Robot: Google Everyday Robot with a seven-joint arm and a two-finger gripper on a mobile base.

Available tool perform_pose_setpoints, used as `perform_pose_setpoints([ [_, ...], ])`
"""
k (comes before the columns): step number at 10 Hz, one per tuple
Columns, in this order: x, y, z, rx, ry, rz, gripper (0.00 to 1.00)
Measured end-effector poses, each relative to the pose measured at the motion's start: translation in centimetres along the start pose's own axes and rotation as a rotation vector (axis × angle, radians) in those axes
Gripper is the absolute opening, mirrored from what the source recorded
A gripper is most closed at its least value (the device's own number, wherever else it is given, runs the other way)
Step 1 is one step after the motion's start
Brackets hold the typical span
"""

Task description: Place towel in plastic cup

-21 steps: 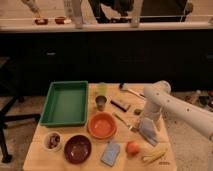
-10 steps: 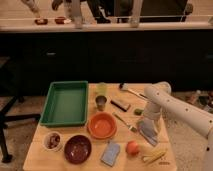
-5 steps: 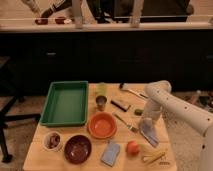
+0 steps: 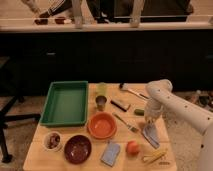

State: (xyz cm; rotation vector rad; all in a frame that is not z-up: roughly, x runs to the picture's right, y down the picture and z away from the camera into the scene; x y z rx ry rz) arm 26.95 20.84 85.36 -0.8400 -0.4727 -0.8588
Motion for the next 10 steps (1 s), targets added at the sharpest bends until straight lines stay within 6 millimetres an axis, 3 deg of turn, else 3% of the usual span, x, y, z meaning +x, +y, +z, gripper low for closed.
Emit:
perform_pose_setpoints([
  [5,0.2,-0.6,-6.9,0.135,0.041,0.019,0.0],
  [7,0.0,-0.8,-8.5,0.178,0.061,0.019,0.0],
  [10,-1.9,-1.5,-12.3,0.255,0.116,0.055,0.0],
])
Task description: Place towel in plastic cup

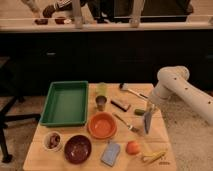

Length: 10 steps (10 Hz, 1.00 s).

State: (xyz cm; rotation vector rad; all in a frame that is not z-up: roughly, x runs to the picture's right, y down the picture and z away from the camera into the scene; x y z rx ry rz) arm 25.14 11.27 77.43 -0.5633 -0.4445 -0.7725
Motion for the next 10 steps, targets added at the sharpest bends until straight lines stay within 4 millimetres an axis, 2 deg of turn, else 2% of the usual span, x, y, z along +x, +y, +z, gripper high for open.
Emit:
perform_pose_setpoints([
  [2,-1.6,-1.1,-2.3,0.04,0.043,0.018,0.0],
  [5,-4.4,-3.5,-4.3,0.061,0.137,0.082,0.0],
  [8,-6.7,-6.2,-5.0,0.05,0.211,0.182,0.0],
  [10,-7.3,-6.8,-5.1,0.046,0.208,0.183,0.0],
])
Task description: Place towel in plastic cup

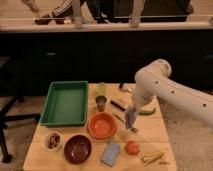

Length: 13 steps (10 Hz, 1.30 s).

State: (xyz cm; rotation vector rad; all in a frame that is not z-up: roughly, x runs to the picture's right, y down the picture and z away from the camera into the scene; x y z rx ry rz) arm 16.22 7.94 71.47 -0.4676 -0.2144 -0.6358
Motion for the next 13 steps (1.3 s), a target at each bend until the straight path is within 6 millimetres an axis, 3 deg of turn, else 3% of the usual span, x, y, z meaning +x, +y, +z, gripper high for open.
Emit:
perform_pose_setpoints([
  [7,0.1,0.0,0.1,0.005,0.004,0.01,0.0],
  [9,0.6,-1.6,0.6,0.021,0.017,0.043,0.0],
  [13,2.4,-6.6,1.7,0.069,0.031,0.091,0.0],
])
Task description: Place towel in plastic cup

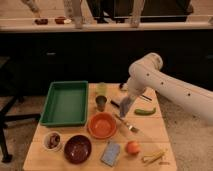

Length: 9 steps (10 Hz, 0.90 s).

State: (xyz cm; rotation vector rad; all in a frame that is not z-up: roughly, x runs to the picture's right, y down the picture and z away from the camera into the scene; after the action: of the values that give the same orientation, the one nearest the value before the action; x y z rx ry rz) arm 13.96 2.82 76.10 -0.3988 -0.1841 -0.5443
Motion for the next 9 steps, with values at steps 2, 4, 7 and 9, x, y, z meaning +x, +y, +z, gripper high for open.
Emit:
perform_pose_setpoints([
  [2,0.4,-1.8,-0.2,0.037,0.019,0.03,0.0],
  [4,0.0,-4.3,0.0,0.072,0.029,0.042,0.0],
  [7,-0.3,-7.8,0.6,0.104,0.02,0.054,0.0],
  [9,-0.3,-10.0,1.9,0.112,-0.006,0.06,0.0],
])
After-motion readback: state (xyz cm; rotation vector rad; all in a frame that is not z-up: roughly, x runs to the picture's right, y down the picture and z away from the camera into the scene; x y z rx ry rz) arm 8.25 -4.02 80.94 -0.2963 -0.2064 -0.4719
